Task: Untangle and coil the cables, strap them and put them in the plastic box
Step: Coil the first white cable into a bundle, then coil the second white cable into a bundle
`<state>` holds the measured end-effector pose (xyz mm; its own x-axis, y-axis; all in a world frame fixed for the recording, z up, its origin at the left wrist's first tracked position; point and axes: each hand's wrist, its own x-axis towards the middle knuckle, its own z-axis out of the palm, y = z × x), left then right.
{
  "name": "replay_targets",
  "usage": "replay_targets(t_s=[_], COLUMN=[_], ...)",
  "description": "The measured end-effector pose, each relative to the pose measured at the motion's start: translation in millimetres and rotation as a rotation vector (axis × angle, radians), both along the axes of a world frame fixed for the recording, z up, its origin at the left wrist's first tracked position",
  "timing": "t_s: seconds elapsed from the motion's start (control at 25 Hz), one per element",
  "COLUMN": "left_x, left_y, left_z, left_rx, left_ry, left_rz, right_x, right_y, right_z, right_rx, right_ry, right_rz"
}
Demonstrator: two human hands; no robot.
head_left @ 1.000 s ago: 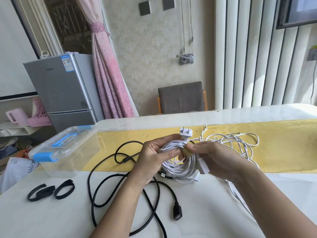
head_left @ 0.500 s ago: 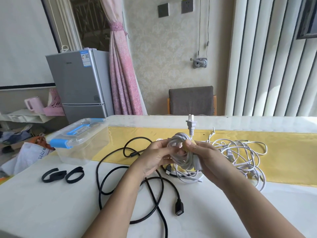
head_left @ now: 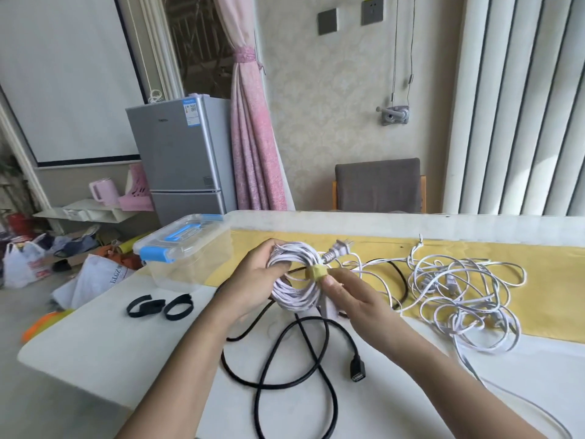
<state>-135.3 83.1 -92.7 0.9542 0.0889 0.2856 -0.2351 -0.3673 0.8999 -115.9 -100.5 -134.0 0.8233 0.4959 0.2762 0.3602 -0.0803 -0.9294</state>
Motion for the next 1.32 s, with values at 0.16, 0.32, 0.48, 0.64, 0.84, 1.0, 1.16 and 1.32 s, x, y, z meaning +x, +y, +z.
replay_targets(t_s=[0.16, 0.32, 0.48, 0.64, 0.84, 1.0, 1.16, 1.32], left_x=[-30, -55, -64, -60, -45, -36, -32, -21], left_y=[64, 126, 160, 174, 186, 184, 133, 48], left_z=[5, 1, -5, -9, -29, -30, -5, 4], left_rx=[-0.196, -0.222, -0.101, 0.016, 0.401, 0.66, 0.645, 0.615], left_ry=[0.175, 0.383, 0.601, 0.778, 0.69, 0.5, 0.165, -0.011], left_rz=[0.164, 0.333, 0.452, 0.383, 0.438, 0.59, 0.436, 0.214], right_x=[-7, -27, -30, -17, -5, -7, 8, 39], right_y=[9, 27, 31, 27, 19, 16, 0, -34], right_z=[-20, -28, -36, -40, -36, -31, -20, -16], right_rx=[-0.487, -0.605, -0.71, -0.714, -0.741, -0.742, -0.55, -0.73], right_ry=[-0.47, -0.614, -0.651, -0.603, -0.571, -0.569, -0.641, -0.502], right_rz=[0.074, 0.307, 0.354, 0.267, 0.171, 0.179, -0.097, -0.532])
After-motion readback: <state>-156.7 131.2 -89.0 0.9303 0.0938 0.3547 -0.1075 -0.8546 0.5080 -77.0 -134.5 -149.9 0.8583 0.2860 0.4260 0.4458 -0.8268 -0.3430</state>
